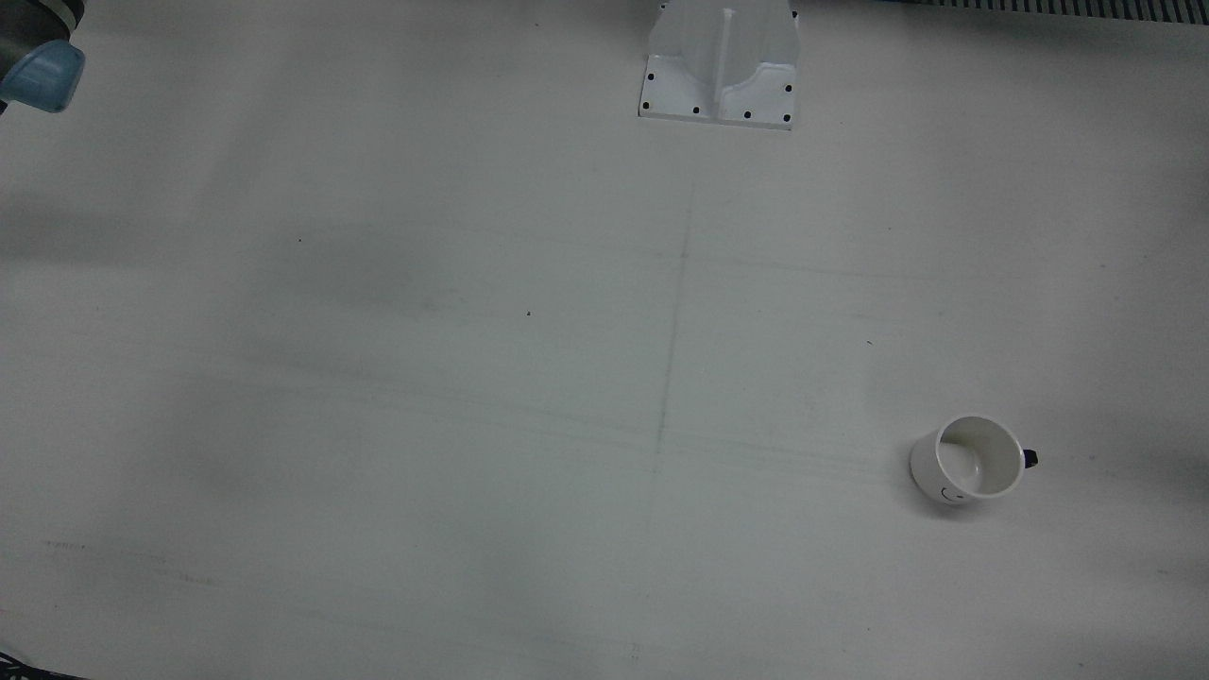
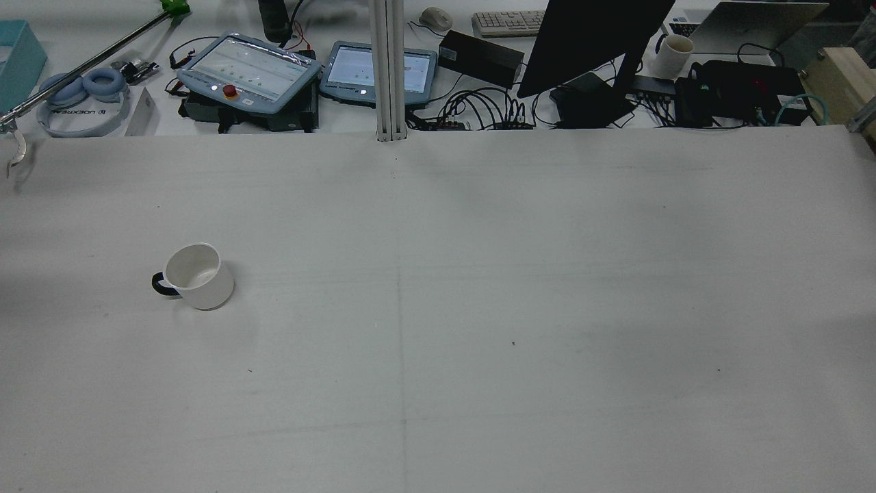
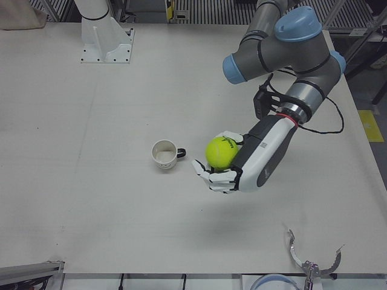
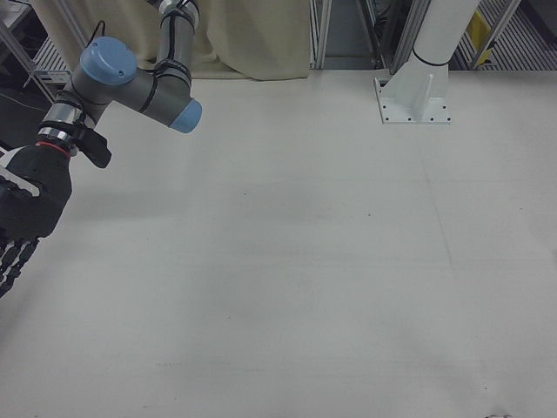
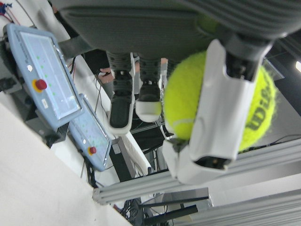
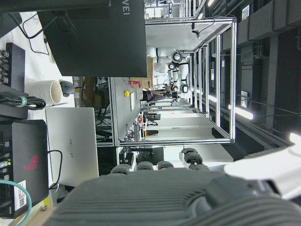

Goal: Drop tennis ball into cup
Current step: 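Carry the yellow tennis ball in the left hand into view toward the cup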

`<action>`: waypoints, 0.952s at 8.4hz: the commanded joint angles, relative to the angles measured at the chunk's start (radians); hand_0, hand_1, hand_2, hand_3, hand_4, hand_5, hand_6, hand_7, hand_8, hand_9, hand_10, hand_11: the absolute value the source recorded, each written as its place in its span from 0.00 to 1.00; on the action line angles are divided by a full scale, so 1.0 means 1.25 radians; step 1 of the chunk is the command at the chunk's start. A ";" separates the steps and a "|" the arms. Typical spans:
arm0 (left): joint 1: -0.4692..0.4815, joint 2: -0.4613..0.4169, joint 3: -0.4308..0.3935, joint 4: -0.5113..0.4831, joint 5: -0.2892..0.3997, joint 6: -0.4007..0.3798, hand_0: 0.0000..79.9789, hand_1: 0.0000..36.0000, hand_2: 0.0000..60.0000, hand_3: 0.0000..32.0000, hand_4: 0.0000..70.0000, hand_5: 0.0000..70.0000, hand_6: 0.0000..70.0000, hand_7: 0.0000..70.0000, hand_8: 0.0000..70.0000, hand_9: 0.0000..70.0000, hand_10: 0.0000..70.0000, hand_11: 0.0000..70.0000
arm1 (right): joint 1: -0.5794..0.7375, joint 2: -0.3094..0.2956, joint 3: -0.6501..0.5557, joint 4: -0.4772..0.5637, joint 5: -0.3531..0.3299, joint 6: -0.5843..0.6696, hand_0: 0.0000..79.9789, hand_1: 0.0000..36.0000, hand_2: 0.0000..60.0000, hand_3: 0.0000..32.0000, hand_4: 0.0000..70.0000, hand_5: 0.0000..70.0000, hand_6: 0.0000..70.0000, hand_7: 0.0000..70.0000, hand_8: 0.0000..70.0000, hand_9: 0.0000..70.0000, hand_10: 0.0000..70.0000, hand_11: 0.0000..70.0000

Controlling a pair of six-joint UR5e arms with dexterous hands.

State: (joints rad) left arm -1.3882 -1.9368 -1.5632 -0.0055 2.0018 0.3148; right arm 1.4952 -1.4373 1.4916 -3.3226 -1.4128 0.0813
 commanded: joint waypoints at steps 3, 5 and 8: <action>0.208 0.136 -0.040 -0.090 0.001 0.030 1.00 1.00 1.00 0.00 0.74 0.42 1.00 1.00 0.83 1.00 0.52 0.78 | 0.000 0.000 0.000 0.000 0.000 0.001 0.00 0.00 0.00 0.00 0.00 0.00 0.00 0.00 0.00 0.00 0.00 0.00; 0.231 0.135 -0.057 -0.089 0.001 0.029 1.00 1.00 1.00 0.00 0.74 0.40 0.99 1.00 0.83 1.00 0.51 0.77 | 0.000 0.000 0.000 0.000 0.000 0.000 0.00 0.00 0.00 0.00 0.00 0.00 0.00 0.00 0.00 0.00 0.00 0.00; 0.286 0.117 -0.077 -0.058 -0.029 0.029 1.00 1.00 1.00 0.00 0.75 0.47 1.00 1.00 0.86 1.00 0.50 0.76 | 0.000 0.000 0.000 0.000 0.000 0.001 0.00 0.00 0.00 0.00 0.00 0.00 0.00 0.00 0.00 0.00 0.00 0.00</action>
State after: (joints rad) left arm -1.0747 -1.7717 -1.6443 -0.1071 1.9963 0.3510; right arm 1.4954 -1.4378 1.4914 -3.3226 -1.4128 0.0814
